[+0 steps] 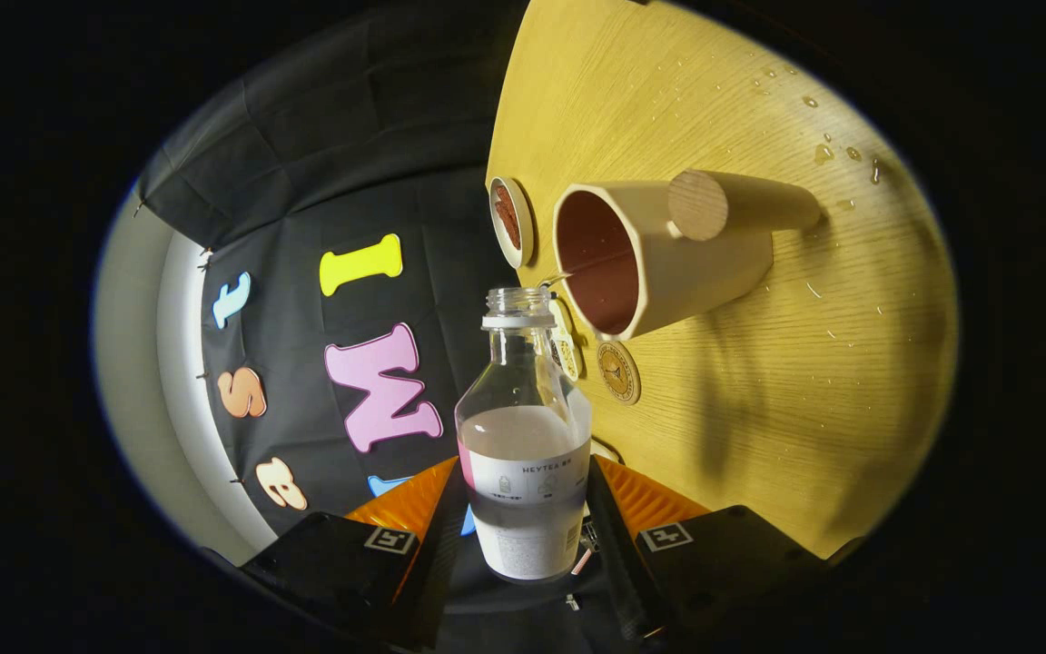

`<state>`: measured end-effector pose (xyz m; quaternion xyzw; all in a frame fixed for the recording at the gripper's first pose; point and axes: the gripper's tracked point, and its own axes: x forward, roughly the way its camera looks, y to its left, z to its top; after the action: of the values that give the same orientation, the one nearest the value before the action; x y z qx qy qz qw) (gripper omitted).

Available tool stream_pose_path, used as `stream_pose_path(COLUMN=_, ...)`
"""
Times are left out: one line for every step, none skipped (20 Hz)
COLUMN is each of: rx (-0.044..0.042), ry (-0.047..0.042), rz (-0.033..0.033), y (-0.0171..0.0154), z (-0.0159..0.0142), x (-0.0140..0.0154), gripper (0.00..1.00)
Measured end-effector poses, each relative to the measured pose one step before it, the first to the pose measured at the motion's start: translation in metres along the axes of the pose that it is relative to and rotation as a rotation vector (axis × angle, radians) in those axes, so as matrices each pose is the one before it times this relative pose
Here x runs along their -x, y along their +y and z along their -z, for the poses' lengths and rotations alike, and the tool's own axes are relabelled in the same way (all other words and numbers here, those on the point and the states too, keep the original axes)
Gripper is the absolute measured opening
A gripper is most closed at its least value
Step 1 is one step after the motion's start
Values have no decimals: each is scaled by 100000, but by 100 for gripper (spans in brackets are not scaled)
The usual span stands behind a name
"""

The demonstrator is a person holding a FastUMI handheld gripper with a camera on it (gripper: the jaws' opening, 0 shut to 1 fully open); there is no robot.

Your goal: Take the bottle from table, then pour the juice into the cup, finally place the bottle on the coaster

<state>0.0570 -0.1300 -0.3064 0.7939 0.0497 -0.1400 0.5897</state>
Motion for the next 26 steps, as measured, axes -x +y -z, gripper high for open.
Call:
stream_pose_path(rx=-92, ry=-422, rz=-160, y=-61, z=-41, x=32, gripper=74)
stream_pose_path(rx=-447, ry=-482, rz=83, y=-71, z=-190, x=-29, gripper=74)
stream_pose_path(rx=-1035, ry=-646, rz=-144, y=-39, z=-241, x=-53, gripper=74)
stream_pose_path(rx=-1122, ry=-710, rz=-207, y=24, z=-162, x=47, gripper=74)
stream_pose_path(rx=-923, ry=-408, rz=-523, y=65, z=-145, x=-92, gripper=74)
stream_pose_path(rx=-603, ry=-88, rz=-221, y=73, z=168, x=-196, gripper=74)
stream_pose_path(rx=-436, ry=21, rz=-291, y=-50, z=56, x=19, gripper=74)
stream_pose_path(rx=-416, ry=-4, rz=-325, y=355, z=89, x=-78, gripper=74)
stream_pose_path(rx=-636, ry=77, rz=-147, y=-78, z=-77, x=-109, gripper=74)
stream_pose_path(rx=-790, ry=82, rz=-204, y=-57, z=-316, x=209, gripper=74)
stream_pose_path(rx=-989, ry=126, rz=-29, y=149, z=-156, x=-125, gripper=74)
stream_pose_path(rx=-1214, ry=53, rz=-276, y=-7, z=124, x=158, gripper=74)
stream_pose_path(rx=-1007, ry=60, rz=-136, y=5, z=-37, x=104, gripper=74)
stream_pose_path(rx=-851, ry=69, rz=124, y=57, z=221, x=-151, gripper=74)
stream_pose_path(rx=-884, ry=85, rz=129, y=-3, z=65, x=-29, gripper=74)
stream_pose_path(rx=-967, ry=10, rz=17, y=19, z=18, x=-53, gripper=74)
stream_pose_path(rx=-932, ry=68, rz=-93, y=-58, z=43, x=232, gripper=74)
stream_pose_path(rx=-788, ry=66, rz=19, y=179, z=-32, x=-74, gripper=74)
stream_pose_path(rx=-748, ry=114, rz=-128, y=134, z=-62, x=24, gripper=74)
stream_pose_path(rx=-614, ry=235, rz=-430, y=156, z=-23, x=-78, gripper=74)
stream_pose_path(rx=-424, ry=202, rz=-459, y=270, z=100, x=-159, gripper=74)
stream_pose_path(rx=-295, ry=74, rz=-564, y=218, z=-29, x=-136, gripper=74)
stream_pose_path(rx=-322, ry=110, rz=-438, y=82, z=-64, x=-2, gripper=74)
stream_pose_path(rx=-584, ry=220, rz=-174, y=34, z=93, x=-15, gripper=74)
stream_pose_path(rx=-876, ry=283, rz=-223, y=-21, z=-9, x=201, gripper=74)
stream_pose_path(rx=-786, ry=77, rz=-176, y=279, z=-54, x=-104, gripper=74)
